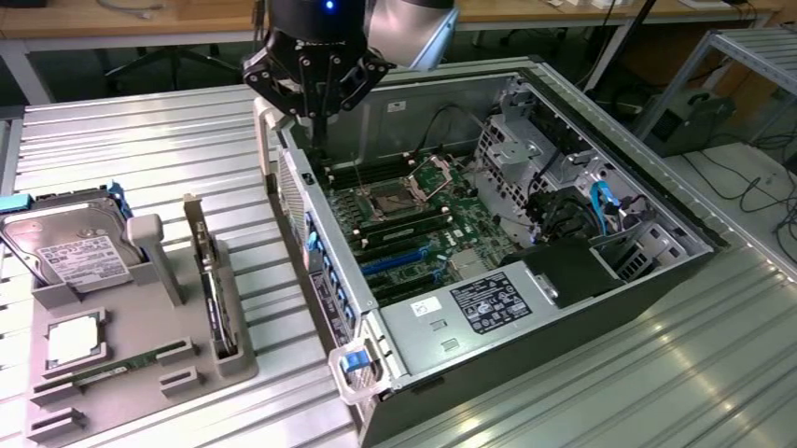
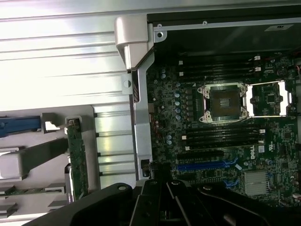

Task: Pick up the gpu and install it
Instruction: 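Reach for the gpu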

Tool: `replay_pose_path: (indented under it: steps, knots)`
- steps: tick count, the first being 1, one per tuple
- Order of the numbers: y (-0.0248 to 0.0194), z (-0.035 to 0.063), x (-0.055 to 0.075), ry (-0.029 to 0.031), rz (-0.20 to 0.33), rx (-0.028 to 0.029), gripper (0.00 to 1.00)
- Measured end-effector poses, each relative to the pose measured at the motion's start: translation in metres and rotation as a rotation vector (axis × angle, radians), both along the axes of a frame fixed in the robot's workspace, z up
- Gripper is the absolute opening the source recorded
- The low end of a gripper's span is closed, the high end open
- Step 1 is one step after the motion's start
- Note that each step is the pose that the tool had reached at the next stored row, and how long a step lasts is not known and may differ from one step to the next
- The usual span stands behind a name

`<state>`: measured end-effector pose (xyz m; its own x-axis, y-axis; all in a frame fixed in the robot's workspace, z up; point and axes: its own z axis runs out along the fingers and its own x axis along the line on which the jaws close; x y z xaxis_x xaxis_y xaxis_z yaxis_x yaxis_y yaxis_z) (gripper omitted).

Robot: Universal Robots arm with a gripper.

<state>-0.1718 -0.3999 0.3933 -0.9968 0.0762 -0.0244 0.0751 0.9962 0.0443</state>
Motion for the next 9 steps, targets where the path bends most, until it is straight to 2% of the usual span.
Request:
replay_pose_path:
  steps: [9]
  knots:
    - [-0.0006,0.0,-0.0086,0.0,0.0,0.0,0.11]
